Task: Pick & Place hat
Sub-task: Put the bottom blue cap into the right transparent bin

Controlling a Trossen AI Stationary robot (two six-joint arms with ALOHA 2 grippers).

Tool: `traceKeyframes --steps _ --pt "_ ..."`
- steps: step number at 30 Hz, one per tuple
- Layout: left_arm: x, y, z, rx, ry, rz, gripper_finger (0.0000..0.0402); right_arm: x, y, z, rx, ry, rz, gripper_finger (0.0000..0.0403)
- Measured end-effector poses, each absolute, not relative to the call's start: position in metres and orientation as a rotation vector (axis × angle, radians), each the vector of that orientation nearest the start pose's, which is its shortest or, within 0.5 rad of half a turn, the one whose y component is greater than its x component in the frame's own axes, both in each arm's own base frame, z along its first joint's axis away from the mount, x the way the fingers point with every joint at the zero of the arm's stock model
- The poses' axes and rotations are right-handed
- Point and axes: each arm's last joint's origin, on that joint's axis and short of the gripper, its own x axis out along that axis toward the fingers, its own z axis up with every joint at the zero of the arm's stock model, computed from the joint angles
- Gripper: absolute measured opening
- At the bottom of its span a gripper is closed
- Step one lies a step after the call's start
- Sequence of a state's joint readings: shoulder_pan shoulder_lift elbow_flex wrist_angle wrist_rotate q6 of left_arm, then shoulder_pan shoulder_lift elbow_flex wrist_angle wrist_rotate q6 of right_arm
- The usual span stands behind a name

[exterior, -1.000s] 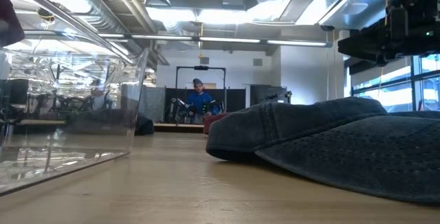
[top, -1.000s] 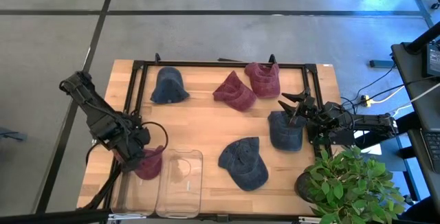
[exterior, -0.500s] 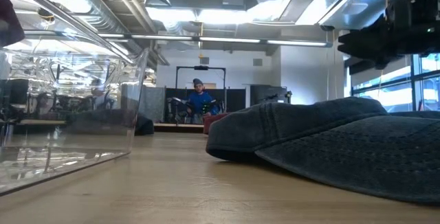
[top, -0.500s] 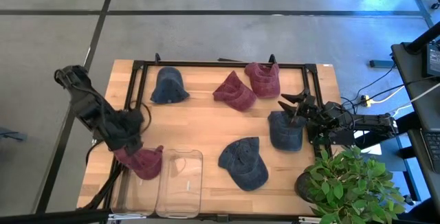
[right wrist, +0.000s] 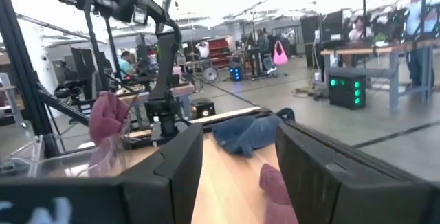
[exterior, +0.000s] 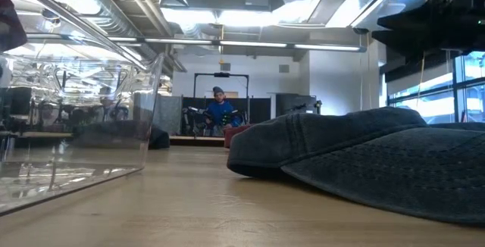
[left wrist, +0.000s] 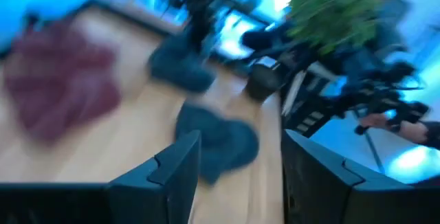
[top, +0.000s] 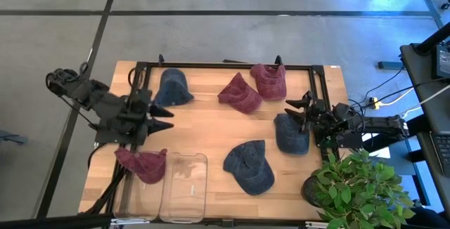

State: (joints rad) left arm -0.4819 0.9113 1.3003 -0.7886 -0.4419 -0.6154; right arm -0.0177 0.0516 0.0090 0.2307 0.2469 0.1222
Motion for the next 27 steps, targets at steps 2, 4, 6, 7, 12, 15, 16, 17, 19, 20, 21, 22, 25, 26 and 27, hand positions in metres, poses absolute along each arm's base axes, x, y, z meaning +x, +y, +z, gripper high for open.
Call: traceKeyframes --steps 2,4,6,7,12,15,16,17,19,20,21,22,25,26,27 --pt "0.144 -0.054 0.430 -0.357 0.308 0.026 0.0195 0.100 -0.008 0.185 0.151 -0.201 -0.226 0.0182" --pt "0.146 -0.047 0.432 -0.309 0.289 0.023 0.0195 0.102 -0.007 0.187 0.157 -0.208 -0.181 0.0182" --pt "0.145 -0.041 0.432 -0.287 0.287 0.039 0.0196 0.104 -0.006 0.192 0.148 -0.190 -0.145 0.0182" --pt "0.145 -0.038 0.432 -0.278 0.280 0.050 0.0197 0.105 -0.006 0.195 0.138 -0.180 -0.134 0.0182" --pt "0.149 -0.031 0.414 -0.265 0.228 0.039 0.0197 0.114 -0.006 0.216 0.077 -0.108 -0.141 0.0182" --pt "0.151 -0.028 0.399 -0.277 0.175 0.028 0.0198 0.121 -0.006 0.228 0.050 -0.059 -0.144 0.0182" --pt "0.152 -0.027 0.393 -0.281 0.162 0.026 0.0198 0.123 -0.006 0.230 0.049 -0.033 -0.145 0.0182" --pt "0.152 -0.027 0.388 -0.283 0.156 0.028 0.0197 0.125 -0.006 0.232 0.050 -0.005 -0.145 0.0182" --pt "0.153 -0.026 0.380 -0.289 0.140 0.033 0.0196 0.129 -0.006 0.234 0.068 0.055 -0.147 0.0182" --pt "0.154 -0.025 0.376 -0.292 0.142 0.040 0.0195 0.131 -0.006 0.236 0.074 0.082 -0.148 0.0182" --pt "0.156 -0.024 0.373 -0.293 0.139 0.050 0.0195 0.134 -0.006 0.236 0.088 0.108 -0.146 0.0182" --pt "0.157 -0.023 0.369 -0.293 0.140 0.058 0.0195 0.136 -0.006 0.236 0.098 0.137 -0.137 0.0182" --pt "0.163 -0.021 0.362 -0.299 0.152 0.082 0.0197 0.143 -0.004 0.234 0.154 0.193 -0.093 0.0182" --pt "0.164 -0.020 0.360 -0.304 0.158 0.091 0.0197 0.146 -0.004 0.234 0.172 0.207 -0.073 0.0182" --pt "0.166 -0.019 0.359 -0.307 0.163 0.099 0.0197 0.148 -0.003 0.233 0.181 0.222 -0.047 0.0182"
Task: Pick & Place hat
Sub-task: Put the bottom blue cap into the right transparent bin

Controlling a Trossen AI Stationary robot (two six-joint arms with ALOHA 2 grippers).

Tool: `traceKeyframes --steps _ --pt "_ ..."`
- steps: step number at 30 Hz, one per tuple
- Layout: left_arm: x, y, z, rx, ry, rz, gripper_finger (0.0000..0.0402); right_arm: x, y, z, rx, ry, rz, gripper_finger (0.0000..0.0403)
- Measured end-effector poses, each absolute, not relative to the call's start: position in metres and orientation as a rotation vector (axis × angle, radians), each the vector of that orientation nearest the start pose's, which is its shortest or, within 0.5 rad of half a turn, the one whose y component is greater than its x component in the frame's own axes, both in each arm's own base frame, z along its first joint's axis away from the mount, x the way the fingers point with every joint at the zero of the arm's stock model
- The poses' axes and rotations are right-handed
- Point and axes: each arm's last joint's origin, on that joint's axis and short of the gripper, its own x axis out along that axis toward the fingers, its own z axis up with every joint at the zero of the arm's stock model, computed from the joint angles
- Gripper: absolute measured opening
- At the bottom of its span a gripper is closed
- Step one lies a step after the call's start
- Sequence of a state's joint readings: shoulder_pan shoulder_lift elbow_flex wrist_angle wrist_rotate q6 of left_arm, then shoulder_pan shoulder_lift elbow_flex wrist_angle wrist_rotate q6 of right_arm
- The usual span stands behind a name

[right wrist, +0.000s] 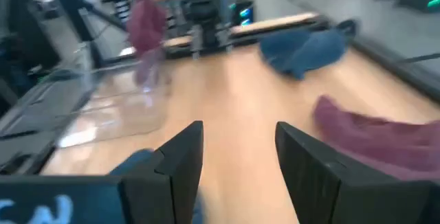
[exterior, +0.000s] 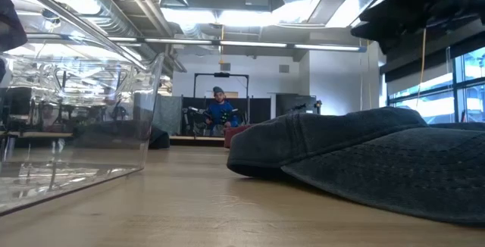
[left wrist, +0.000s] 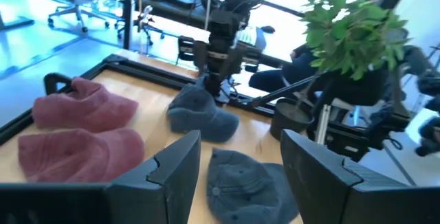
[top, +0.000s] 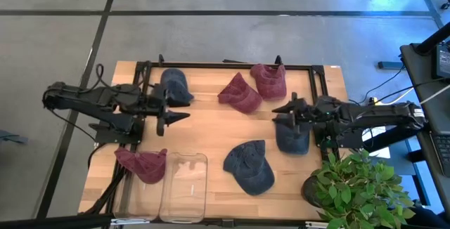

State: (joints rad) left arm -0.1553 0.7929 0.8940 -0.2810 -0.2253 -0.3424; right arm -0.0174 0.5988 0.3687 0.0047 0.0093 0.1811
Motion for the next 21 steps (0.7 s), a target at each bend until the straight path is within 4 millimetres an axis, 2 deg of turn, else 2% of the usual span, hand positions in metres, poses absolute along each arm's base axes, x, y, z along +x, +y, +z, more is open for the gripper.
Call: traceKeyframes --steps 5,13,21 --pt "0.171 -0.016 0.356 -0.285 0.175 0.122 0.0196 0.165 0.001 0.232 0.208 0.309 0.077 0.0182" --pt "0.170 -0.015 0.356 -0.282 0.183 0.131 0.0197 0.207 0.008 0.240 0.220 0.422 0.113 0.0182" --pt "0.170 -0.014 0.353 -0.275 0.211 0.145 0.0195 0.247 0.019 0.227 0.176 0.571 0.164 0.0182"
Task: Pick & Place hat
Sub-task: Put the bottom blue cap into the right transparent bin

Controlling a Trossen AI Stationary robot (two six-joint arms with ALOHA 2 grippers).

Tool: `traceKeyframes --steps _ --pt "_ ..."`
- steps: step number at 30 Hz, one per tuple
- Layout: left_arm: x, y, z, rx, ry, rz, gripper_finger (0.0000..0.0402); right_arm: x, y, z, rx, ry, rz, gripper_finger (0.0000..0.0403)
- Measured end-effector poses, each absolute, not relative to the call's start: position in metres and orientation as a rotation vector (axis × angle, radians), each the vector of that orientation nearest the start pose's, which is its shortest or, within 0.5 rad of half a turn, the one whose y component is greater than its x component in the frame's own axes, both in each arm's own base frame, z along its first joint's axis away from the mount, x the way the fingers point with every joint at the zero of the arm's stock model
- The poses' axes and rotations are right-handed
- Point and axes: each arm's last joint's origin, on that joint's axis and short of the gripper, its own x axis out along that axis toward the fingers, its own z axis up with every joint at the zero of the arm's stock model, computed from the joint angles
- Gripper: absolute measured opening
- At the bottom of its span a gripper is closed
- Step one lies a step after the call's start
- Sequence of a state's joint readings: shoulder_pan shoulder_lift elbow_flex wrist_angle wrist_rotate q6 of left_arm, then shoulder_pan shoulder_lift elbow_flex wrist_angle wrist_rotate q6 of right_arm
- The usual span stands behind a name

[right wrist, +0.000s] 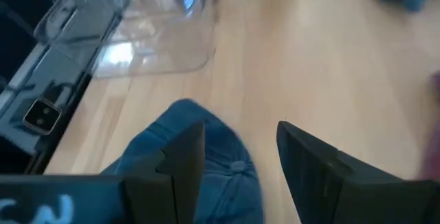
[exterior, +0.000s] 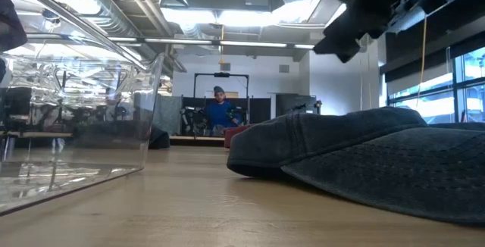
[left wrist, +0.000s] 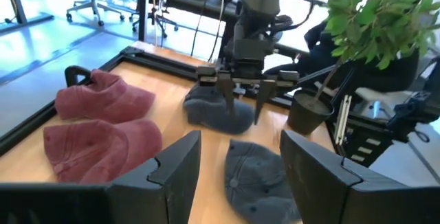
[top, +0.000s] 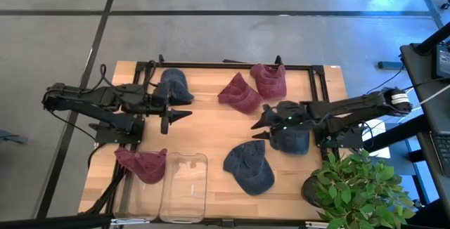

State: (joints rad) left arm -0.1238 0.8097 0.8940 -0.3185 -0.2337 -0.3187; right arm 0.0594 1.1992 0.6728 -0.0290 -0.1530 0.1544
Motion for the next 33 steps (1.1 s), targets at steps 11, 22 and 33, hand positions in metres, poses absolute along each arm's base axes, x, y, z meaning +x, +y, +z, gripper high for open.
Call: traceKeyframes --steps 11,22,33 --pt "0.169 -0.014 0.348 -0.265 0.257 0.161 0.0195 0.277 0.031 0.194 0.169 0.704 0.191 0.0182" --pt "0.169 -0.014 0.348 -0.265 0.257 0.160 0.0197 0.287 0.031 0.173 0.185 0.756 0.176 0.0218" --pt "0.169 -0.014 0.348 -0.264 0.260 0.161 0.0197 0.311 0.032 0.149 0.083 0.818 0.141 0.0259"
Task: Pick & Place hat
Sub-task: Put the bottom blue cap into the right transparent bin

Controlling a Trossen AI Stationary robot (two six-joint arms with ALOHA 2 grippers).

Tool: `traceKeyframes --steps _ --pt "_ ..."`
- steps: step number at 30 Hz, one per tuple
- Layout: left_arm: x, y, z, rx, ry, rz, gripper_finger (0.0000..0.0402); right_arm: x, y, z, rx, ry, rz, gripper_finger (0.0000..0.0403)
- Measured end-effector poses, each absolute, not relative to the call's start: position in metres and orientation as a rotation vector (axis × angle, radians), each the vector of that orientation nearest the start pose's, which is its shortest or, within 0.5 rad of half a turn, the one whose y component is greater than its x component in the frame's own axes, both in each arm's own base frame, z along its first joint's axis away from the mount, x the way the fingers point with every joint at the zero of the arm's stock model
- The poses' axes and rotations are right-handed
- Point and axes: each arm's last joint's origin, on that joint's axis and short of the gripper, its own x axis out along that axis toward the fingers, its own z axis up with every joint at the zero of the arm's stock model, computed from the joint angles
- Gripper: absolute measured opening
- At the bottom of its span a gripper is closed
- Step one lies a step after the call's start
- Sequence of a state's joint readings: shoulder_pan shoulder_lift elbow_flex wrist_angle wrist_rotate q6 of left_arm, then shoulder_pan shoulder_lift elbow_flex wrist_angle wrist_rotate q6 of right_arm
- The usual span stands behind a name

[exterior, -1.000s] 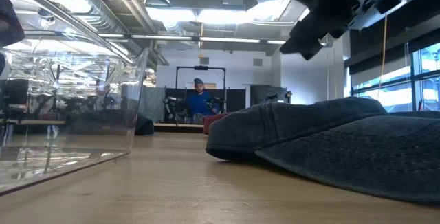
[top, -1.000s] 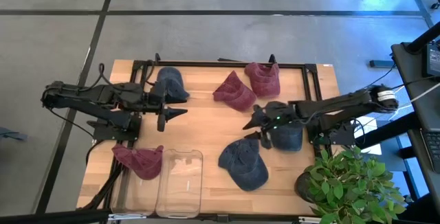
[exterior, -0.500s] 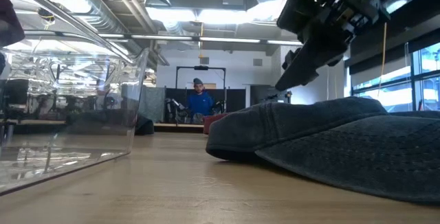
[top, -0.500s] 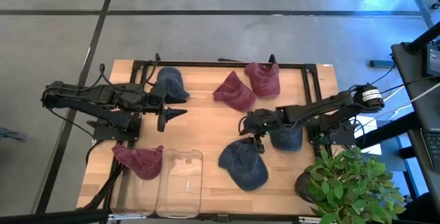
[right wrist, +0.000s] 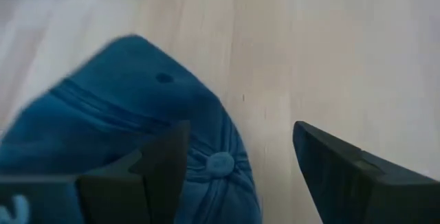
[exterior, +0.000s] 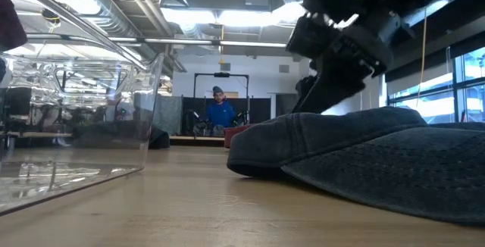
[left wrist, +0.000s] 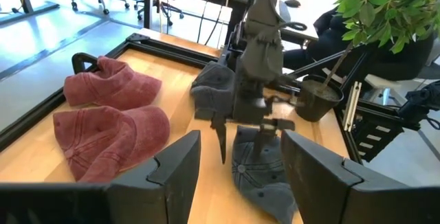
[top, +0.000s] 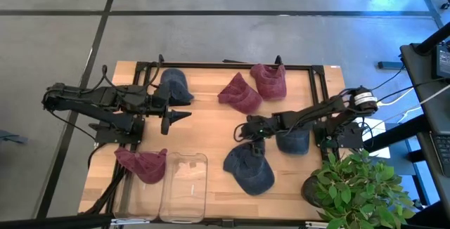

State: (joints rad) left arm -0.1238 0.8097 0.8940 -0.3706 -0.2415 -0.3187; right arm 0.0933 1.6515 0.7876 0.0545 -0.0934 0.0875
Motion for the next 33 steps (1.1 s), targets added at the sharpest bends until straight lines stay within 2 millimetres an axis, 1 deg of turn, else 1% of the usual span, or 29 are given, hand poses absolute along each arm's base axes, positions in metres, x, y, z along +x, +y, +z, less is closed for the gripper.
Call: traceKeyframes --steps 8,12,16,21,27,29,33 --pt "0.168 -0.014 0.346 -0.261 0.279 0.163 0.0195 0.331 0.035 0.136 0.066 1.081 0.177 0.0259" --pt "0.167 -0.014 0.343 -0.236 0.319 0.166 0.0197 0.339 0.035 0.134 0.065 1.150 0.173 0.0248" --pt "0.166 -0.014 0.341 -0.213 0.339 0.165 0.0197 0.346 0.036 0.129 0.063 1.192 0.167 0.0207" --pt "0.166 -0.014 0.340 -0.211 0.344 0.166 0.0195 0.348 0.035 0.125 0.055 1.210 0.151 0.0135" --pt "0.166 -0.014 0.340 -0.211 0.344 0.166 0.0197 0.348 0.034 0.124 0.066 1.215 0.113 0.0053" --pt "0.166 -0.014 0.340 -0.211 0.344 0.166 0.0196 0.348 0.034 0.125 0.079 1.213 0.099 0.0041" --pt "0.166 -0.014 0.340 -0.211 0.344 0.166 0.0194 0.347 0.034 0.128 0.087 1.202 0.091 0.0041"
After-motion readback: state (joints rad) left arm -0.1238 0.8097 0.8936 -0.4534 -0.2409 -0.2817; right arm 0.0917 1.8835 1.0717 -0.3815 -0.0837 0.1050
